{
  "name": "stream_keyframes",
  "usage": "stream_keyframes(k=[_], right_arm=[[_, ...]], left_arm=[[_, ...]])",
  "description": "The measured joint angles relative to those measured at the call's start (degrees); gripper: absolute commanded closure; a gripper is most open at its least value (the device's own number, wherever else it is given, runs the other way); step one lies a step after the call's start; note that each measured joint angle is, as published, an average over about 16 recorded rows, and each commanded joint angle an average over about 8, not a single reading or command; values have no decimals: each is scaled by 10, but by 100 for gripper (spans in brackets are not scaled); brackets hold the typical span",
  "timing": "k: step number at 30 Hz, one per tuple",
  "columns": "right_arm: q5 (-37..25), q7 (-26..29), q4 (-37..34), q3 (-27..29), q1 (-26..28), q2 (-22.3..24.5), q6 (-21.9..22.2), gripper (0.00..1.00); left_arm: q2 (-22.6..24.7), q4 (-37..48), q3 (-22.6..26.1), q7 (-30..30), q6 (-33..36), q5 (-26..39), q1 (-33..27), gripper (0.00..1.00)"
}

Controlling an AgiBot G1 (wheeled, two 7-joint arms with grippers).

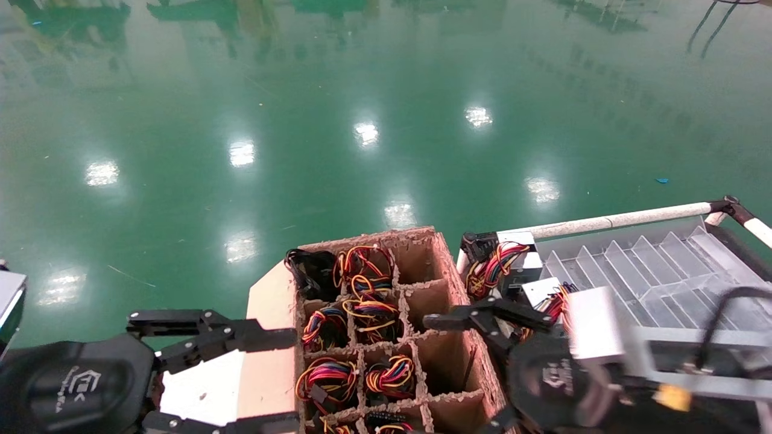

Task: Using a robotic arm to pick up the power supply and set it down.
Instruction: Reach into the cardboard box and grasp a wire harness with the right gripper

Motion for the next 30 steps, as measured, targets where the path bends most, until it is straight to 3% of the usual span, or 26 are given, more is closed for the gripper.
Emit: stream_keyframes(k=[16,18,24,25,27,30], right_arm=[[-187,-90,-99,-85,110,-91,7,1],[-201,-107,-112,-90,120,-100,8,14],[-233,-156,-147,-104,143,-123,11,86],[-237,-164,-152,-106,146,-127,11,93],[-245,-179,-162,-110,152,-135,12,100],[-256,-196,-176,-116,161,-146,12,100]], left_arm=[[0,0,1,0,0,0,0,100],[0,0,1,0,0,-1,0,99],[0,0,1,1,0,-1,0,94],[0,0,1,1,0,-1,0,92],[0,0,1,1,0,-1,0,89],[-1,0,1,1,-1,-1,0,80]])
